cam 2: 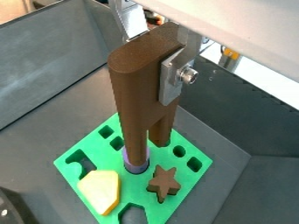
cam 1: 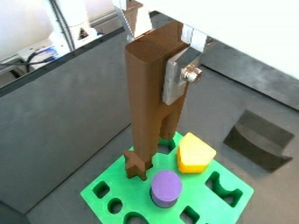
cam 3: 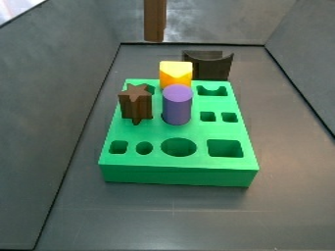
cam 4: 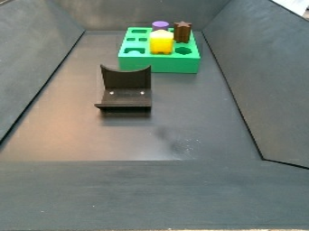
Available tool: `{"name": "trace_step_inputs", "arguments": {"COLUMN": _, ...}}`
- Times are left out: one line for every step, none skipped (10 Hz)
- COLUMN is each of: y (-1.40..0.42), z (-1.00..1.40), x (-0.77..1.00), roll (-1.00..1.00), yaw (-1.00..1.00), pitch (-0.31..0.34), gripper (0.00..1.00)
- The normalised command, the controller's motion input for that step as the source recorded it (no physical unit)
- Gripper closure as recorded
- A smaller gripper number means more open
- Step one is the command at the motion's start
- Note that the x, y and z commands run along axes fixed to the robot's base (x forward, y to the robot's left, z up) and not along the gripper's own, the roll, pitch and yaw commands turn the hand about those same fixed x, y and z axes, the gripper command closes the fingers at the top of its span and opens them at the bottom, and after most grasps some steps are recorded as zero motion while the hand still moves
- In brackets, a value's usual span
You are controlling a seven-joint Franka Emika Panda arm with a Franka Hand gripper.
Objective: Pick up the square-circle object. Move up. Rotate the square-circle object. Place the square-circle object on the fixture. Regrasp the square-circle object. Move to above the board. Insert the square-circle object.
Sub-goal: Insert the square-circle object.
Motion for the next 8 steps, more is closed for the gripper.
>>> {"name": "trace_step_inputs", "arguments": {"y": 0.0, "z": -0.23, "x": 0.0, "roll": 0.0, "yaw": -1.0, "pitch": -0.026, "gripper": 1.0}}
{"name": "trace_step_inputs", "arguments": {"y": 0.0, "z": -0.23, "x": 0.0, "roll": 0.0, "yaw": -1.0, "pitch": -0.027, "gripper": 1.0}}
{"name": "trace_step_inputs", "arguments": {"y": -0.01, "z": -0.24, "x": 0.0, "roll": 0.0, "yaw": -1.0, "pitch": -0.033, "gripper": 1.0}}
{"name": "trace_step_inputs", "arguments": {"y": -0.11, "z": -0.29, "x": 0.0, "roll": -0.02, "yaw": -1.0, "pitch": -0.071, "gripper": 1.0}}
{"name": "trace_step_inputs", "arguments": {"y": -0.25, "z": -0.35, "x": 0.0, "roll": -0.02, "yaw": -0.88, "pitch": -0.177, "gripper": 1.0}}
{"name": "trace_step_inputs", "arguments": {"y": -0.35, "z": -0.45, "x": 0.0, "roll": -0.02, "yaw": -0.77, "pitch": -0.266, "gripper": 1.0}}
{"name": "trace_step_inputs", "arguments": {"y": -0.48, "z": -0.46, "x": -0.03, "roll": -0.05, "yaw": -0.65, "pitch": -0.326, "gripper": 1.0}}
{"name": "trace_step_inputs", "arguments": {"y": -0.5, "z": -0.45, "x": -0.05, "roll": -0.06, "yaw": -0.64, "pitch": -0.331, "gripper": 1.0}}
